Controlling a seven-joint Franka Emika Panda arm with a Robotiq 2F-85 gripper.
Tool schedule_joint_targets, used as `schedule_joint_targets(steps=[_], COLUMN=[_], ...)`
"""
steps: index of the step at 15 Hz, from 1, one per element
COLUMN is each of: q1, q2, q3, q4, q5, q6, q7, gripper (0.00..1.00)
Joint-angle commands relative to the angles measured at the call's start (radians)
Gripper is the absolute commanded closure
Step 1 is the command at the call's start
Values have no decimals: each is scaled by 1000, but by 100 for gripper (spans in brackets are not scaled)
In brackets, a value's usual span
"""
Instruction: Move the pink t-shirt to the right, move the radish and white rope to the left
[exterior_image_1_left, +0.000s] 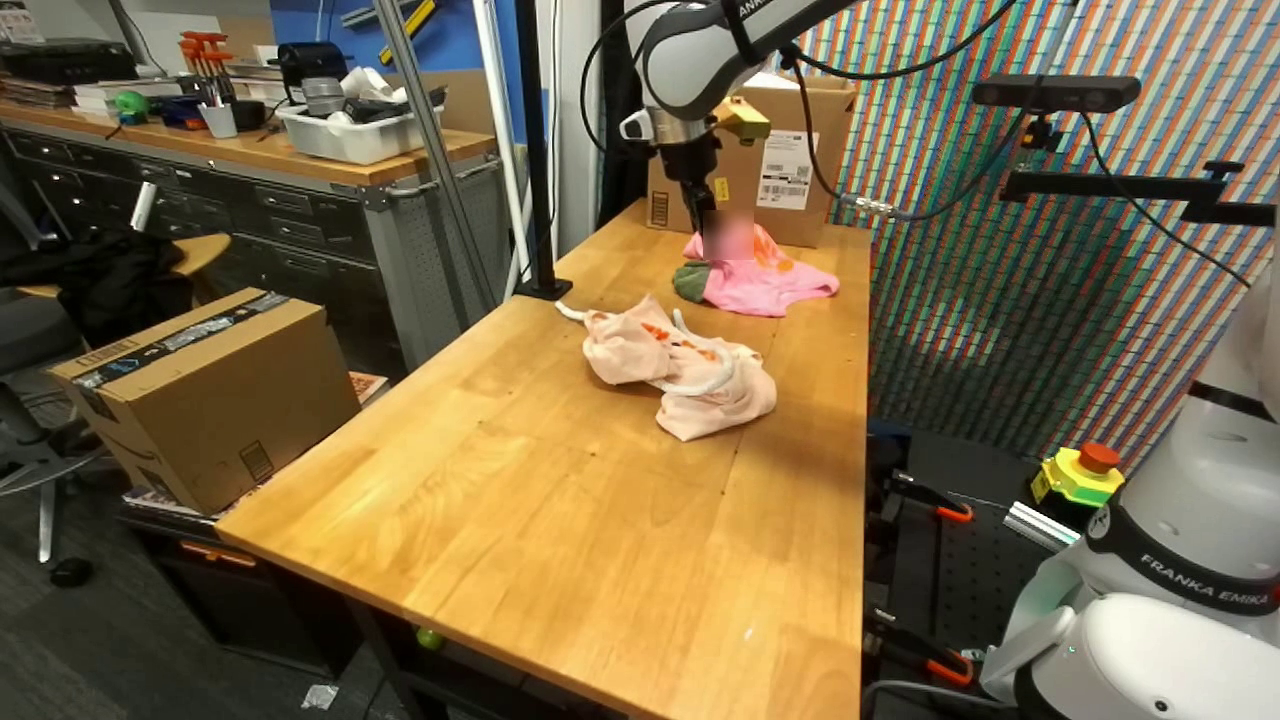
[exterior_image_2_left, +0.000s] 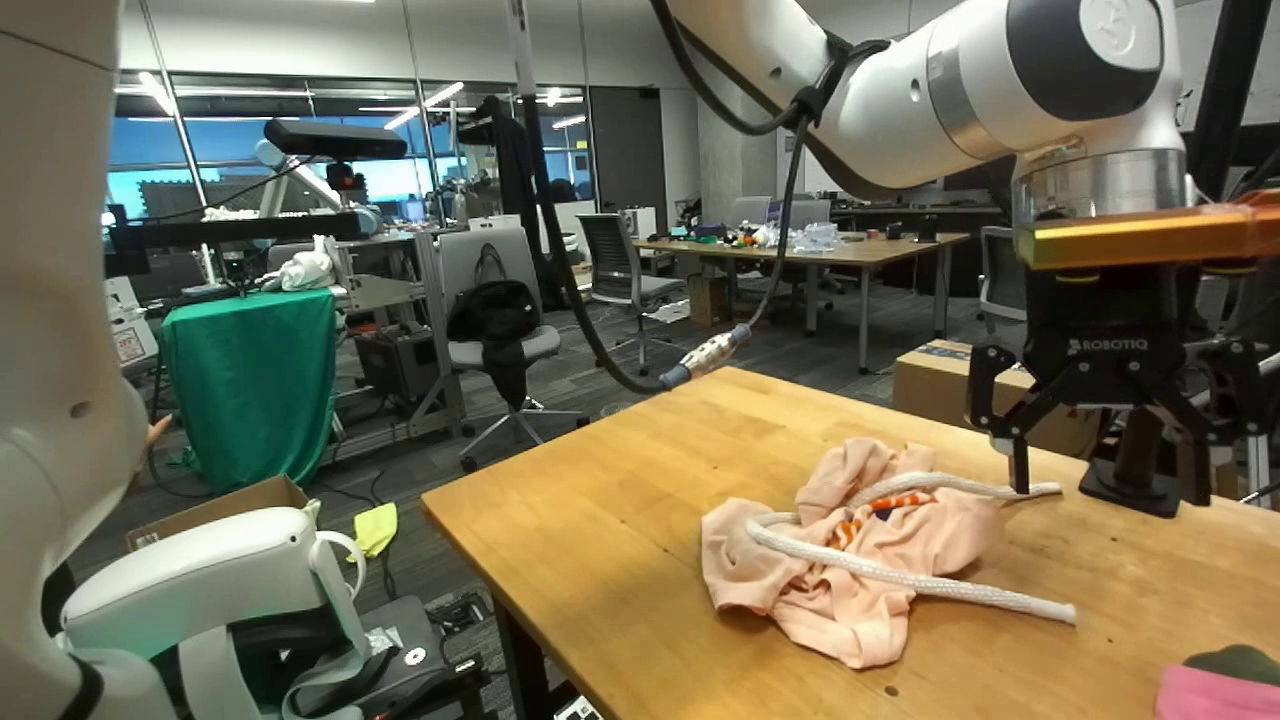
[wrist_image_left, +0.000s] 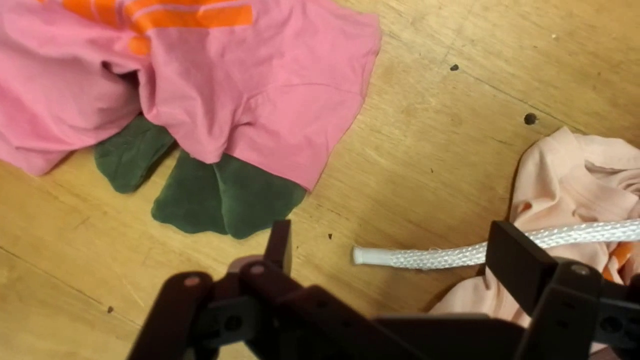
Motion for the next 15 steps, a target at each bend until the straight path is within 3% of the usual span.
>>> schedule_joint_targets(steps=[1, 9, 15], q1=[-36, -75, -84], q2=[30, 96, 138], q3=[9, 1, 2], q4=[24, 36, 38], q5=[61, 162, 158], q6=[15, 149, 228], q7=[-98, -46, -65], gripper=[0, 0, 0])
